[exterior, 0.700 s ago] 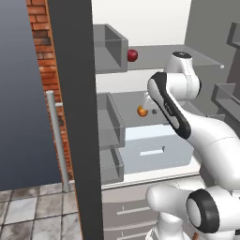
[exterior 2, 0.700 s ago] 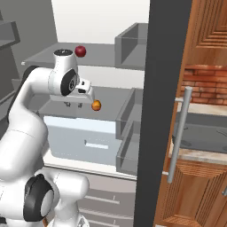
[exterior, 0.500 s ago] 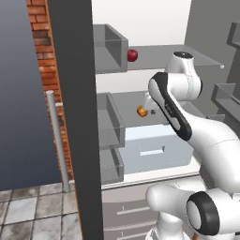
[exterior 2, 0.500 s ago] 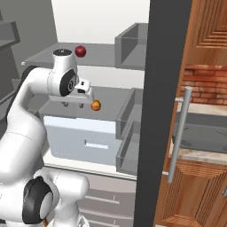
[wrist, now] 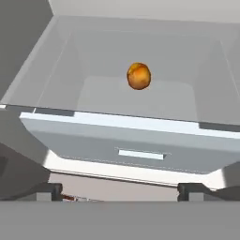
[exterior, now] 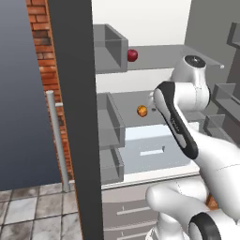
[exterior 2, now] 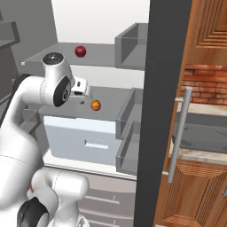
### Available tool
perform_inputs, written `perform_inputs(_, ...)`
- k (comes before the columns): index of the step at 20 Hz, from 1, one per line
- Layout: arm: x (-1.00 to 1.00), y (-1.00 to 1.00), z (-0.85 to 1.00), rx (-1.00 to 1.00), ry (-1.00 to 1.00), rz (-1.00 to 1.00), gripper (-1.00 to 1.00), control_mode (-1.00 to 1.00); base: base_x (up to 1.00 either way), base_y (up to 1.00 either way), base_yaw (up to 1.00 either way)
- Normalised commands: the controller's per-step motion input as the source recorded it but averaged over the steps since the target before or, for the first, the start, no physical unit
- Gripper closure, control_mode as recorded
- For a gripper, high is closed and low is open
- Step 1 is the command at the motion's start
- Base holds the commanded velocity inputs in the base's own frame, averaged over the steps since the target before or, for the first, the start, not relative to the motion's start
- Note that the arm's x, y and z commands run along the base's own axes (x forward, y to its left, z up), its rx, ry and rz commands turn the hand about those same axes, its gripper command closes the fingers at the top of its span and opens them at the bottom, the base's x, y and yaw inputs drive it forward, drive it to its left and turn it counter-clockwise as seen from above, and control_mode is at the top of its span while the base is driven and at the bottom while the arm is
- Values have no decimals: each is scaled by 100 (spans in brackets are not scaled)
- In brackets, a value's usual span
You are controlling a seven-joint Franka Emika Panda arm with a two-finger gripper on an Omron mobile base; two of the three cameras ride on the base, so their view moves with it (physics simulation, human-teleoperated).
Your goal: Pick the apple and peach from the fridge and place them inside the tupperware on the counter.
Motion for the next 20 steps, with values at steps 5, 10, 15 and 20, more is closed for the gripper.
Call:
perform_inputs(5, 0, 0, 75, 0, -35, 0, -100, -100, 0, 0, 0)
perform_inputs(10, 0, 1, 74, 0, -16, 0, -100, -100, 0, 0, 0)
perform_inputs(15, 3, 12, 59, 0, -4, 0, -100, -100, 0, 0, 0)
perform_inputs(20, 13, 22, 37, 0, 0, 0, -100, -100, 0, 0, 0)
